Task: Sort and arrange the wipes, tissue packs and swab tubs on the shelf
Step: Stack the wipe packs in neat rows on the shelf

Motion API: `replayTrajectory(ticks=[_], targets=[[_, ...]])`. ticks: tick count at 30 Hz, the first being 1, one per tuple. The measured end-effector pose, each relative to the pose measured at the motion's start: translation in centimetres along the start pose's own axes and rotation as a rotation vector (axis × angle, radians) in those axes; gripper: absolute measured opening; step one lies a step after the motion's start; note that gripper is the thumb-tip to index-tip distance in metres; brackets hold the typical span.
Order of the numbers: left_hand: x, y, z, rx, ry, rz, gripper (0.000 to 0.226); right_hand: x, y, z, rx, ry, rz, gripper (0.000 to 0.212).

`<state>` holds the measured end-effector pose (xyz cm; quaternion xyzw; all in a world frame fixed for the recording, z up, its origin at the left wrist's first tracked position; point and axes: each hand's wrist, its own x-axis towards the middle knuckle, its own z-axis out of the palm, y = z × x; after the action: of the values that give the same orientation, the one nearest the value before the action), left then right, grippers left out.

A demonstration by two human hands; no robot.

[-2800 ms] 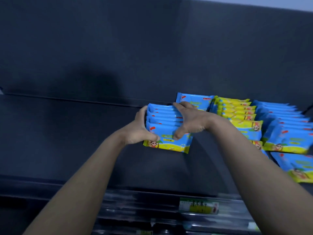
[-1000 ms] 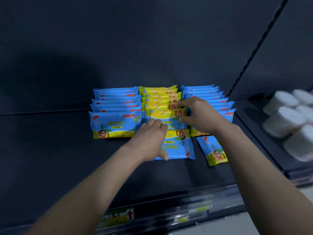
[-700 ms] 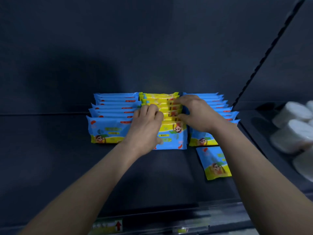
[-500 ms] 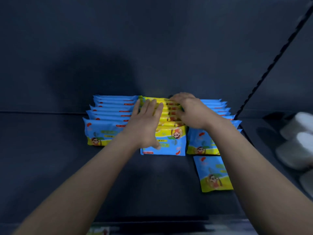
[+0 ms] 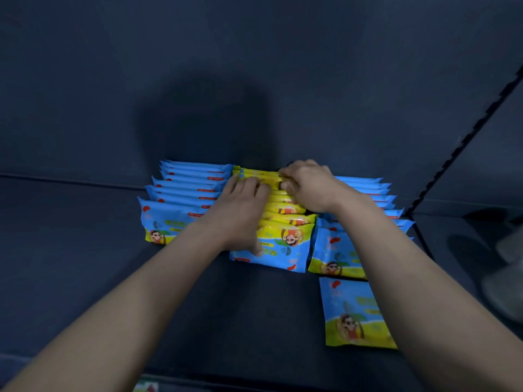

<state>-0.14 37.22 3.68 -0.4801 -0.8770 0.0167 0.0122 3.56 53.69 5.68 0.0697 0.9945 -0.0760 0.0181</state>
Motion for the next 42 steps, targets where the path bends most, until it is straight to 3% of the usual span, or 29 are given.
replayTrajectory(ticks=[7, 10, 13, 18, 28, 42], targets=[[-0.4, 0.0, 0.3, 0.024, -0.005, 0.05, 0.111, 1.0, -0.2, -0.3, -0.109, -0.011, 0.007, 0.035], [-0.6, -0.1, 0.5, 0.022, 0.035, 0.089, 0.098, 1.3, -0.4, -0.3, -0.157, -0.006, 0.013, 0.037], [-1.0, 0.0, 0.6, 0.0, 0.061, 0.118, 0.086, 1.7, -0.4, -0.3, -0.039, 0.004, 0.067, 0.03], [-1.6, 0.2, 0.8, -0.005, 0.12, 0.127, 0.083, 2.0, -0.4, -0.2, 0.086, -0.051, 0.081, 0.041], [-2.2, 0.3, 1.0, -0.018, 0.297, 0.089, 0.074, 0.0, -0.2, -2.7, 0.199, 0.232, -0.028, 0.032], [-7.0, 1.1, -0.7, -0.088, 0.41, -0.002, 0.082, -4.0, 0.4, -2.3, 0.554, 0.375, -0.013, 0.033]])
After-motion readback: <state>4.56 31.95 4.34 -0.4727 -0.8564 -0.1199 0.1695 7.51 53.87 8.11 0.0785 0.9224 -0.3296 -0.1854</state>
